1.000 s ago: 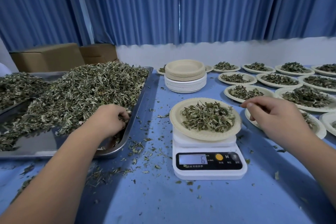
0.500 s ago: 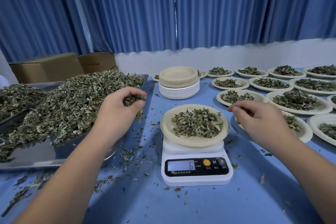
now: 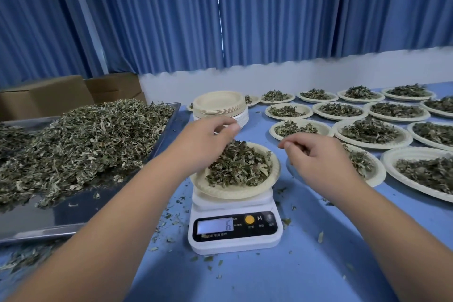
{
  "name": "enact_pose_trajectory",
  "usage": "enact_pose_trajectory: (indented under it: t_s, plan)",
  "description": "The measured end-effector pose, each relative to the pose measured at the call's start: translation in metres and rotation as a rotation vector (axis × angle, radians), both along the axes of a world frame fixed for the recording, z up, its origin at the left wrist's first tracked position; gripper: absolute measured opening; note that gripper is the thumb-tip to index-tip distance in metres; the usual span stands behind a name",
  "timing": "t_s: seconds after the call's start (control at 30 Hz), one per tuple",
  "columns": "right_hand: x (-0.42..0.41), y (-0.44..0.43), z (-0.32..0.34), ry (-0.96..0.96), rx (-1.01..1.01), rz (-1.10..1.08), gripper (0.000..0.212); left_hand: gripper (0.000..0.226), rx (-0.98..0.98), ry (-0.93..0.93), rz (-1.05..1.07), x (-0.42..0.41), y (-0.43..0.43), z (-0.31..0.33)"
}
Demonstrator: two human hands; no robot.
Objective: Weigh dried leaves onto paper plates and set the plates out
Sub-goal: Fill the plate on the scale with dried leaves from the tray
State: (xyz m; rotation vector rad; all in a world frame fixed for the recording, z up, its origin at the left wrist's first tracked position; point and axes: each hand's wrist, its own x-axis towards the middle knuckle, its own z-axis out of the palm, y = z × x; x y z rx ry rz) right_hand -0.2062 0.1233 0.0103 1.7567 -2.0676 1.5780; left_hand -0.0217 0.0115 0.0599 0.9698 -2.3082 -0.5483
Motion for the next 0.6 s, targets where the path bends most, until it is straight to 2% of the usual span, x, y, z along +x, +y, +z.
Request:
enact_pose_trajectory:
  t_s: [0.17,0.3,0.5,0.6]
  plan:
    - [-0.001,0.001,-0.001,0.000,0.020,0.008,0.021,0.015,-0.052,0.126,0.087,0.020,-0.006,-0.011]
    - [-0.001,0.000,-0.003,-0.010,0.020,0.012,0.023,0.016,-0.045,0.286,0.246,0.042,-0.013,-0.032]
    - [-0.006,-0.003,-0.006,-0.048,0.023,-0.040,0.028,0.015,-0.002,0.230,0.339,0.054,-0.022,-0.053]
    - [-0.007,-0.007,-0.010,-0.107,0.078,-0.074,0.018,0.012,0.014,0.213,0.310,0.057,-0.024,-0.058]
